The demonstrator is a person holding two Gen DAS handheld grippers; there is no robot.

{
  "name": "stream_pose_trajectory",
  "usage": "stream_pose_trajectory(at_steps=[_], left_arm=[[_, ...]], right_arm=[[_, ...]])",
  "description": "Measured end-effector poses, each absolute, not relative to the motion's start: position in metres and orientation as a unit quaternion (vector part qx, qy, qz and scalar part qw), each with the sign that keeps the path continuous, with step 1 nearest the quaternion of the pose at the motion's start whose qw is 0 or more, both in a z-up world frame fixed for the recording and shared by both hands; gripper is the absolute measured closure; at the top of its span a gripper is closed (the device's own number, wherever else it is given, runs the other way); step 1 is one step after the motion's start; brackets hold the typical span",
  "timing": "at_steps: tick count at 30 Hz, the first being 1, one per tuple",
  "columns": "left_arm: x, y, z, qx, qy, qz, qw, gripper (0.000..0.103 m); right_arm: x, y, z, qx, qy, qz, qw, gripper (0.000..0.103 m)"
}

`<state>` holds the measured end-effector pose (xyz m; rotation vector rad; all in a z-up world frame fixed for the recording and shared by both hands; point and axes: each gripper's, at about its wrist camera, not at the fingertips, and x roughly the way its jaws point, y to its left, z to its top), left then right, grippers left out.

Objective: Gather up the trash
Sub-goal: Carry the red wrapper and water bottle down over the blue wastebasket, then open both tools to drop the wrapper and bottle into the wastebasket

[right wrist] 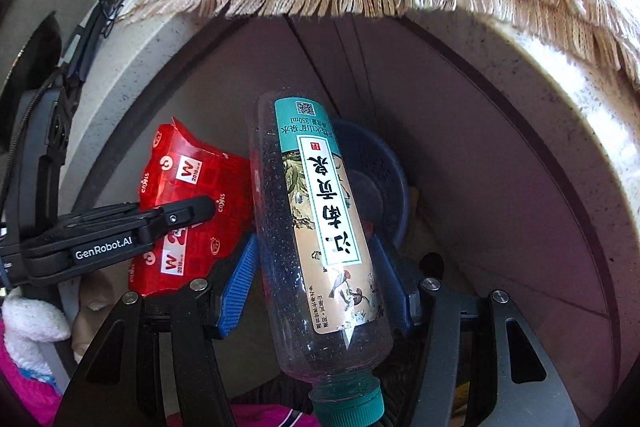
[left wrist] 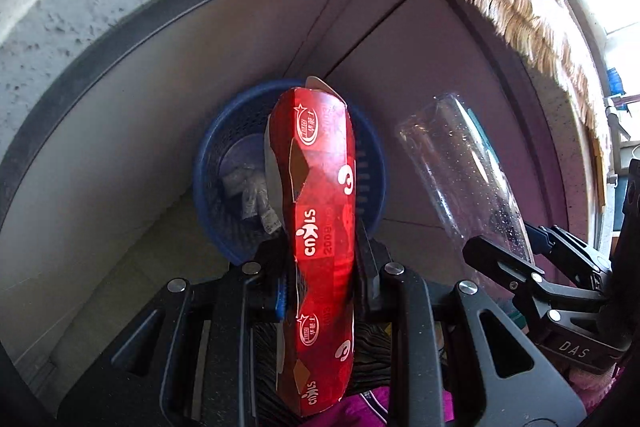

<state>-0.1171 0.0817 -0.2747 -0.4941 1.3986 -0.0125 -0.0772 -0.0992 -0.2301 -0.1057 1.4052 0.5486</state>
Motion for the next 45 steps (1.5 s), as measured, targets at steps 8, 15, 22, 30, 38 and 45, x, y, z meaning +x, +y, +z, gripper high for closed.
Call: stream_pose_trajectory(at_steps=[8,15,22,30,38,45], left_arm=[[-0.110,0.071,-0.308,-0.213,0.656,0.002,0.724,0.080],[-0.109,0.067,-0.334,-0.209,0.668,0.014,0.714,0.080],[-0.109,0.059,-0.342,-0.198,0.675,0.019,0.711,0.078],[-0.109,0.057,-0.338,-0.189,0.674,0.025,0.714,0.067],[-0.111,0.079,-0.330,-0.195,0.667,0.038,0.718,0.048],[-0.113,0.085,-0.320,-0.198,0.663,0.038,0.721,0.048]], right_arm=[[-0.075,-0.099,-0.258,-0.062,0.649,0.233,0.721,0.046],[-0.071,-0.094,-0.277,-0.076,0.653,0.228,0.718,0.046],[-0.070,-0.081,-0.289,-0.089,0.659,0.226,0.712,0.046],[-0.069,-0.084,-0.291,-0.092,0.661,0.226,0.710,0.045],[-0.066,-0.077,-0.289,-0.099,0.659,0.220,0.712,0.044],[-0.063,-0.068,-0.277,-0.107,0.649,0.231,0.717,0.044]])
